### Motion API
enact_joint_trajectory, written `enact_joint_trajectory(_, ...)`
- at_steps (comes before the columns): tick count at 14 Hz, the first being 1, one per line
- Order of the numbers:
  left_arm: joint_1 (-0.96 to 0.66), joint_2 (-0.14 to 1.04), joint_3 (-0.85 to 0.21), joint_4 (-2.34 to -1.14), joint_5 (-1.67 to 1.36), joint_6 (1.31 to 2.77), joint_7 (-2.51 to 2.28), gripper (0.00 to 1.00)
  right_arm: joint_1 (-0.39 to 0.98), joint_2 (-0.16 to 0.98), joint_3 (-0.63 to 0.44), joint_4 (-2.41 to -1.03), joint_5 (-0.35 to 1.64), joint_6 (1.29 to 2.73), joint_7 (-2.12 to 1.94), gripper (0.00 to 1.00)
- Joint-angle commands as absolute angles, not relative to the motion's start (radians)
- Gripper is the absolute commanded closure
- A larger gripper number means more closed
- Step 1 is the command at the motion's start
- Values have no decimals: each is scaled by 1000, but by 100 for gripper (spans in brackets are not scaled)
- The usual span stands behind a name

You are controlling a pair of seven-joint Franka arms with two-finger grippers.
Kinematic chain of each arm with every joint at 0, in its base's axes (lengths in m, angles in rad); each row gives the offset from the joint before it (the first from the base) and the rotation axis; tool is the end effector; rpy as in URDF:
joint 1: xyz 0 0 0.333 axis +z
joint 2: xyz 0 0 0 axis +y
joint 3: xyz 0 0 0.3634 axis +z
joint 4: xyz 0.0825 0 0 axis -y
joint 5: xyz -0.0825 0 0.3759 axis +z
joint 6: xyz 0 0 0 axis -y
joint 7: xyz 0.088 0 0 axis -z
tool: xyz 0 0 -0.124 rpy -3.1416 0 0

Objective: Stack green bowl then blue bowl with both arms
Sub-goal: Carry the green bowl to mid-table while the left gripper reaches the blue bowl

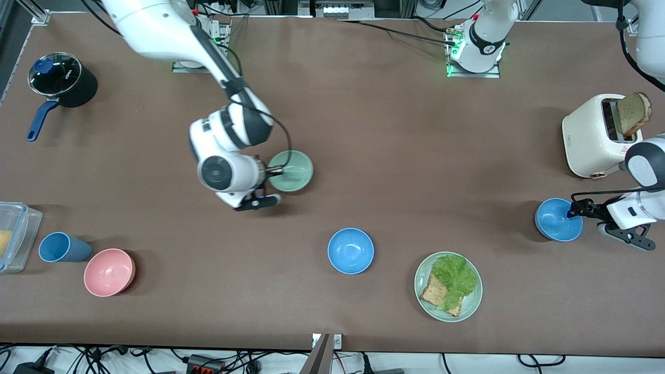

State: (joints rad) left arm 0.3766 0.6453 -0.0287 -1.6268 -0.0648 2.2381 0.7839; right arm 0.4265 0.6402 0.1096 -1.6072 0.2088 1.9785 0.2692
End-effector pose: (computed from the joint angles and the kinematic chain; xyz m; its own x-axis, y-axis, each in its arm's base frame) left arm 0.6662 0.2418 0.2675 0.9252 -0.3789 0.0220 -0.3795 -0.9224 0.0723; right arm 0.5827 0.3533 0.2657 0.9321 0.1606 -0.3245 0.1190 -0.9823 -0.1445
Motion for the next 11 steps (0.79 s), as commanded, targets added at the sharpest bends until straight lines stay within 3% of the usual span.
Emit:
enact_joint_trajectory(1,400,681,-38,-1605,-83,2266,842,11,486,698,103,-1523,233,1965,362,100)
enact_joint_trajectory(6,414,692,-41,-1611,-109,2267,831,47,557,741,101,-1494,233,1989,471,100)
enact_joint_trajectory(8,419,693,-43,-1611,-123,2266,833,55,568,755,101,-1494,236,2023,477,100)
enact_joint_trajectory(9,422,693,-43,-1612,-124,2266,838,68,568,755,101,-1494,236,2023,476,100)
enact_joint_trajectory(10,432,693,-48,-1617,-124,2266,838,76,569,755,101,-1494,238,2022,479,91)
enact_joint_trajectory(11,434,693,-48,-1617,-124,2266,838,77,571,750,101,-1493,235,2016,495,18)
